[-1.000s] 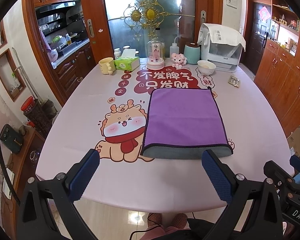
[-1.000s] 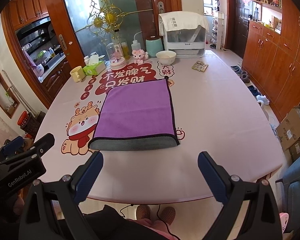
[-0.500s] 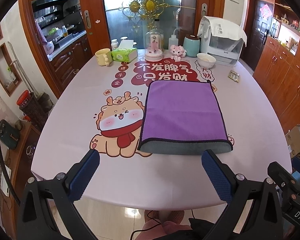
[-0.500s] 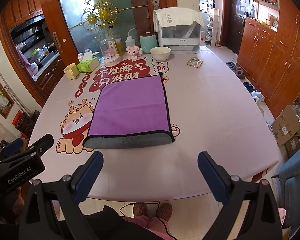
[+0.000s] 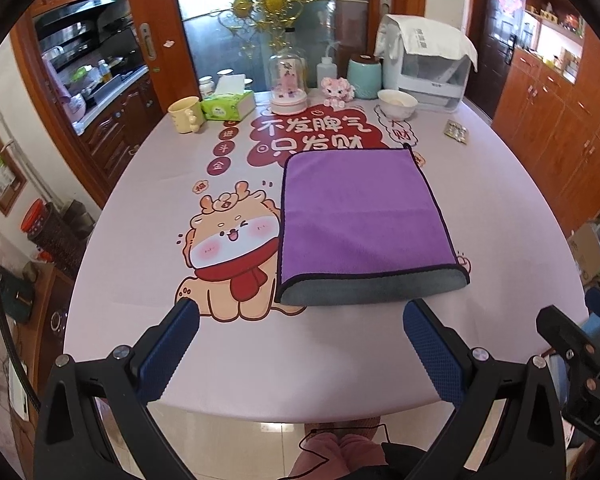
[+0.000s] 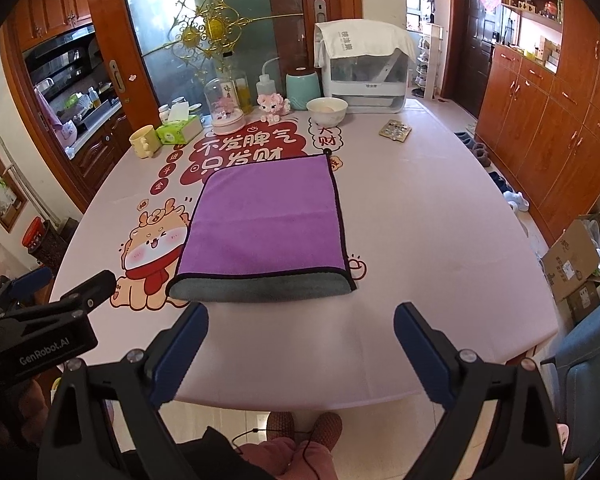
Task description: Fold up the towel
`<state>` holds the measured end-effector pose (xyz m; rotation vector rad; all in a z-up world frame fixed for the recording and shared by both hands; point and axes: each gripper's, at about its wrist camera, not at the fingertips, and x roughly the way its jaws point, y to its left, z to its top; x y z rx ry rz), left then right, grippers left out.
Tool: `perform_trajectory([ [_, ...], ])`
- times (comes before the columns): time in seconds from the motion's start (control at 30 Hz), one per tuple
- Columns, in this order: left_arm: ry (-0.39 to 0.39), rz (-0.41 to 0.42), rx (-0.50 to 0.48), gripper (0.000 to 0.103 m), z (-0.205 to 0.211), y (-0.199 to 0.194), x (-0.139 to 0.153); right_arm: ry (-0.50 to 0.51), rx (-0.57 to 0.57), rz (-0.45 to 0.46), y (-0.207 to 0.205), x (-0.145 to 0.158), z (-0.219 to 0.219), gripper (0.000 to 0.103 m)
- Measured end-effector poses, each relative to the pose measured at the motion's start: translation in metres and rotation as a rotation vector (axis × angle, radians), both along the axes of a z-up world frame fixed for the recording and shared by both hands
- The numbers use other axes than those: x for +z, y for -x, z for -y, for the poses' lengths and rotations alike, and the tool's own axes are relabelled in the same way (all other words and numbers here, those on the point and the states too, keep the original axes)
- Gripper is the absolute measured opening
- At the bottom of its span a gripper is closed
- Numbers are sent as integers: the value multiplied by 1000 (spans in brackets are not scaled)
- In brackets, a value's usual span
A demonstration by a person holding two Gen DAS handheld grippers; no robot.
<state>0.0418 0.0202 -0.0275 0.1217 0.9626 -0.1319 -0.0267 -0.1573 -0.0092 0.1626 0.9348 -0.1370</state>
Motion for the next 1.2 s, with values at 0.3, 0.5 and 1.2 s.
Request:
perform_trajectory([
  [0.3, 5, -47, -88, 102, -6, -21, -15, 9, 14, 9, -7, -12, -3, 91],
  [0.5, -6, -56, -129, 102, -11, -36, -28, 34, 17, 19, -14, -20, 1, 91],
  [1.2, 3, -88, -165, 101, -11, -101, -81, 91, 255, 33, -70, -86, 36, 86],
])
